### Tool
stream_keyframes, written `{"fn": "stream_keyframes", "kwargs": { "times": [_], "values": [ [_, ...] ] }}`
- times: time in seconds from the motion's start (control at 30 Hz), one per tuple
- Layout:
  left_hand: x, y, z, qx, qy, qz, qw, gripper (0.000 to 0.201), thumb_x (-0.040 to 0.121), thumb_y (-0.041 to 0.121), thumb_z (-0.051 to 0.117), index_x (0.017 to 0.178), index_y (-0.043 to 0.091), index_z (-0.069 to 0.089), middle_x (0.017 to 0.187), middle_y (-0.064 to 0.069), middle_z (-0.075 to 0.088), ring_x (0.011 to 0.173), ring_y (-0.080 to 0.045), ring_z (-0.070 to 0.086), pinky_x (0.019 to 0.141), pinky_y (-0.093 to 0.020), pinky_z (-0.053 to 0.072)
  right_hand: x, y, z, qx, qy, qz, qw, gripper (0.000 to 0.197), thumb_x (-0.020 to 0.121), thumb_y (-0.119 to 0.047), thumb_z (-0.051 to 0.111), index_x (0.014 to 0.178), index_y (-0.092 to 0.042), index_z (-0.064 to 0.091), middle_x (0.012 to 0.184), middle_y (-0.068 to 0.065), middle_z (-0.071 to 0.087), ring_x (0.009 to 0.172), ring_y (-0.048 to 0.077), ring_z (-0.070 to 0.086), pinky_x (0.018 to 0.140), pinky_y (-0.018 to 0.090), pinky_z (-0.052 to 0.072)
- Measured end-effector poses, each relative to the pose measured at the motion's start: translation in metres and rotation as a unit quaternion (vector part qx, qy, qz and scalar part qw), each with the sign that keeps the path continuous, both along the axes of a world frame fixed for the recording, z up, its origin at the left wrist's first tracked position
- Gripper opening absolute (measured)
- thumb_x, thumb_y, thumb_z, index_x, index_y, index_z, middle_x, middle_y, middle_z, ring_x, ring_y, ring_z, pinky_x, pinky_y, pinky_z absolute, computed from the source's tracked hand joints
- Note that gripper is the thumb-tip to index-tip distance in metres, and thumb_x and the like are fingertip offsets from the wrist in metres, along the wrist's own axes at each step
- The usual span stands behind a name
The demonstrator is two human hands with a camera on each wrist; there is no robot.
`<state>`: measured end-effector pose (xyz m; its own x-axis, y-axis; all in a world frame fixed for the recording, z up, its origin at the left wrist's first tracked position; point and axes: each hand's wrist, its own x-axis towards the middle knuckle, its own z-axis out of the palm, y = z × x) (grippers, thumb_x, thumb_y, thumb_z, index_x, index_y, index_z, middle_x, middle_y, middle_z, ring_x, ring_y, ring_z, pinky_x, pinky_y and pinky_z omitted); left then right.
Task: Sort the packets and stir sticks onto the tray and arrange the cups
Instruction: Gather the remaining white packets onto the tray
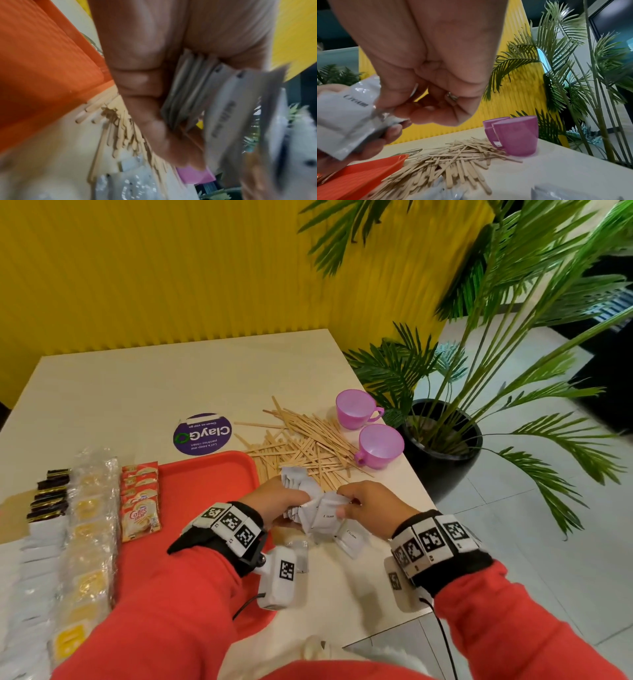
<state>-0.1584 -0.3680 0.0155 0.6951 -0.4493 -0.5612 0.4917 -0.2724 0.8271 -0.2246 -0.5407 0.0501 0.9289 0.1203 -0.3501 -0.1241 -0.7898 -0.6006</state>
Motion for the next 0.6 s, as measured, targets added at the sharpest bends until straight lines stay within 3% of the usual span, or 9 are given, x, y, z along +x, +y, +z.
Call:
{"fn": "stream_keyframes", "kwargs": {
  "times": [0.1,0.17,0.23,0.3,0.37,0.43,0.53,0.6],
  "values": [
    [-0.004,-0.003,0.002,-0.046,0.038,-0.019,0.998,0.005,0.084,0.01,0.064,0.084,0.014,0.065,0.071,-0.004,0.07,0.062,-0.015,0.068,0.053,-0.028,0.057,0.004,-0.001,0.001,-0.036,-0.01,0.011,0.999,0.038,0.09,-0.015,0.056,0.06,-0.027,0.037,0.066,-0.009,0.042,0.076,0.016,0.043,0.057,0.015,0.027],
    [-0.004,-0.004,0.003,-0.055,0.031,-0.045,0.997,0.026,0.07,0.026,0.079,0.089,0.014,0.065,0.076,-0.004,0.07,0.065,-0.016,0.067,0.055,-0.027,0.056,0.006,0.002,0.001,-0.054,-0.006,0.014,0.998,0.034,0.091,-0.015,0.055,0.062,-0.027,0.04,0.07,-0.006,0.045,0.077,0.017,0.045,0.057,0.017,0.029],
    [-0.005,-0.005,0.004,-0.068,0.035,-0.066,0.995,0.053,0.047,0.034,0.088,0.087,0.01,0.063,0.07,-0.005,0.069,0.057,-0.014,0.065,0.047,-0.022,0.051,0.009,0.005,0.001,-0.05,-0.006,0.007,0.999,0.028,0.09,-0.015,0.054,0.065,-0.02,0.044,0.07,-0.004,0.045,0.074,0.018,0.044,0.056,0.019,0.029],
    [-0.005,-0.004,0.004,-0.091,0.043,-0.084,0.991,0.059,0.038,0.028,0.09,0.085,0.005,0.063,0.066,-0.007,0.066,0.049,-0.013,0.062,0.041,-0.017,0.047,0.01,0.008,0.002,-0.026,-0.016,-0.014,0.999,0.035,0.09,-0.012,0.054,0.06,-0.022,0.039,0.064,-0.006,0.04,0.066,0.015,0.04,0.054,0.02,0.027],
    [-0.007,-0.003,0.007,-0.105,0.043,-0.078,0.99,0.041,0.048,0.011,0.082,0.083,0.004,0.063,0.062,-0.007,0.066,0.045,-0.013,0.061,0.039,-0.016,0.045,0.011,0.011,0.002,0.016,-0.028,-0.046,0.998,0.04,0.088,-0.01,0.055,0.055,-0.024,0.038,0.061,-0.005,0.041,0.059,0.01,0.038,0.053,0.022,0.027],
    [-0.008,0.0,0.007,-0.113,0.029,-0.047,0.992,0.033,0.051,0.001,0.073,0.082,0.003,0.063,0.061,-0.007,0.066,0.045,-0.014,0.061,0.039,-0.017,0.045,0.011,0.017,-0.002,0.056,-0.03,-0.085,0.994,0.036,0.087,-0.01,0.056,0.056,-0.016,0.042,0.06,-0.002,0.043,0.059,0.011,0.04,0.055,0.024,0.034],
    [-0.008,0.005,0.005,-0.129,0.004,0.0,0.992,0.032,0.053,-0.004,0.066,0.085,0.003,0.066,0.069,-0.009,0.07,0.058,-0.018,0.066,0.052,-0.023,0.052,0.012,0.027,-0.01,0.165,-0.01,-0.159,0.973,0.018,0.089,-0.011,0.056,0.073,-0.007,0.05,0.071,0.006,0.047,0.067,0.018,0.049,0.066,0.038,0.053],
    [-0.009,0.011,0.002,-0.148,0.007,0.031,0.989,0.032,0.055,-0.006,0.063,0.085,0.003,0.067,0.071,-0.01,0.071,0.061,-0.02,0.068,0.056,-0.027,0.055,0.013,0.035,-0.011,0.262,0.046,-0.175,0.948,0.013,0.093,-0.014,0.053,0.08,-0.014,0.052,0.077,0.002,0.05,0.071,0.013,0.052,0.067,0.03,0.054]
  ]
}}
